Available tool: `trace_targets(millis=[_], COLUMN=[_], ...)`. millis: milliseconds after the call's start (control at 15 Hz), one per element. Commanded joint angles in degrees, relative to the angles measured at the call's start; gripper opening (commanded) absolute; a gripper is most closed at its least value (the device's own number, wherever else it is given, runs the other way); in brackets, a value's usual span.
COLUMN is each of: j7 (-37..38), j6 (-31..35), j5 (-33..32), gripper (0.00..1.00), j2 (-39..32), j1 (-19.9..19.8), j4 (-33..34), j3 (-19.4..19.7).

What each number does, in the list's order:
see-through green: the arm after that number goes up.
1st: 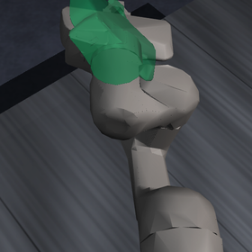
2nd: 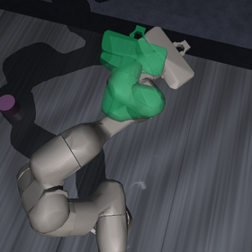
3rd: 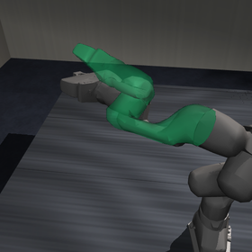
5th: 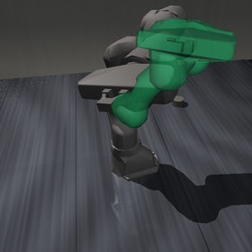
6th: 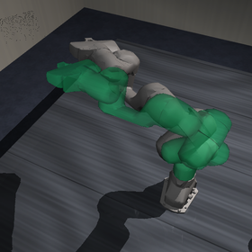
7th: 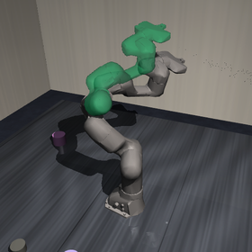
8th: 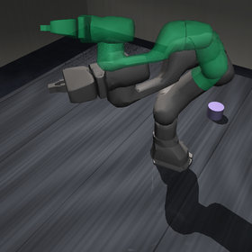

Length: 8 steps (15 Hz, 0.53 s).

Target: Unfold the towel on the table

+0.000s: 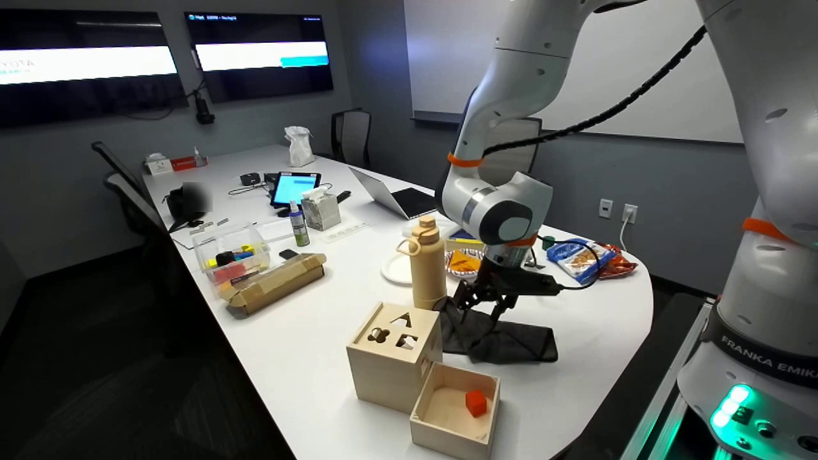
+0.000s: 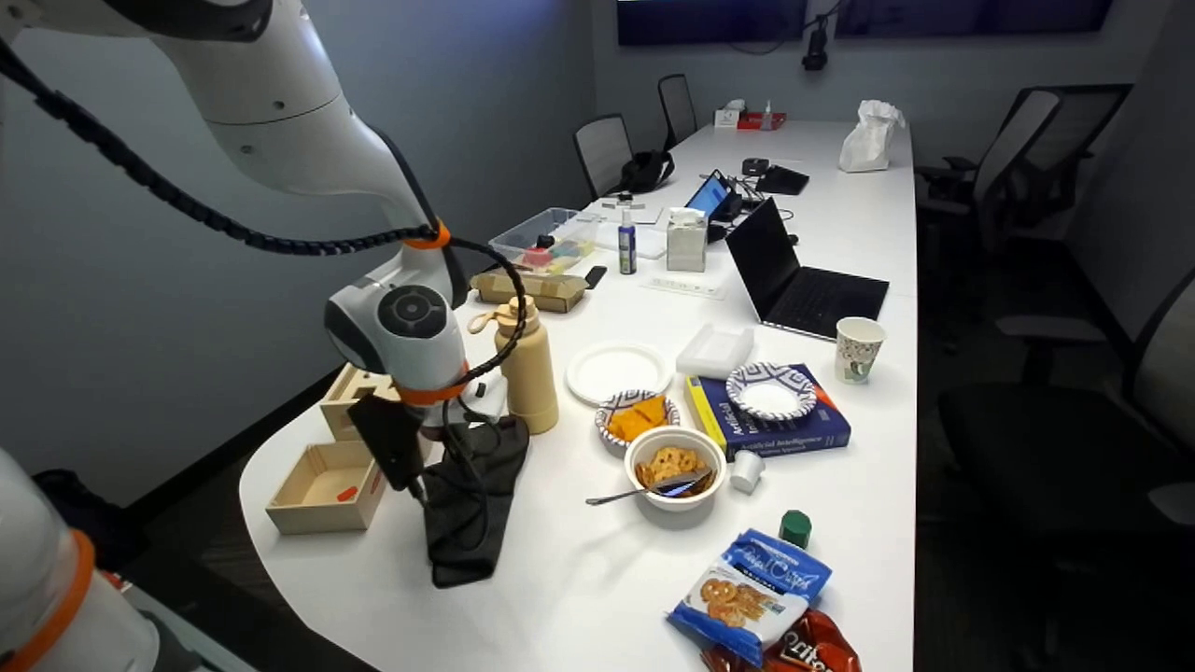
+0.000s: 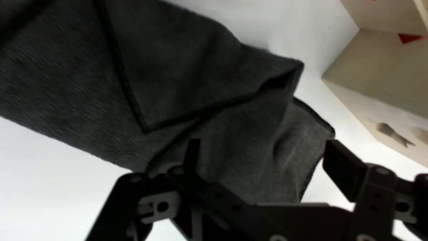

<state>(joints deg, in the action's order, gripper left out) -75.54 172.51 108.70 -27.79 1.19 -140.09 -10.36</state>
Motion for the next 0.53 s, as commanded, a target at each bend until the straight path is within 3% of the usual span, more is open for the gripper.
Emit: trace_targets(millis=[0,467], j7=[10.7,23.4], j6=[3.5,5.2], j5=[-7.5,-15.5], gripper=[1.0,1.0], j2=[3.9,2.9], j1=[-1.8,-2.4], j4=[-7.7,-8.5], j3=[-3.5,-3.0])
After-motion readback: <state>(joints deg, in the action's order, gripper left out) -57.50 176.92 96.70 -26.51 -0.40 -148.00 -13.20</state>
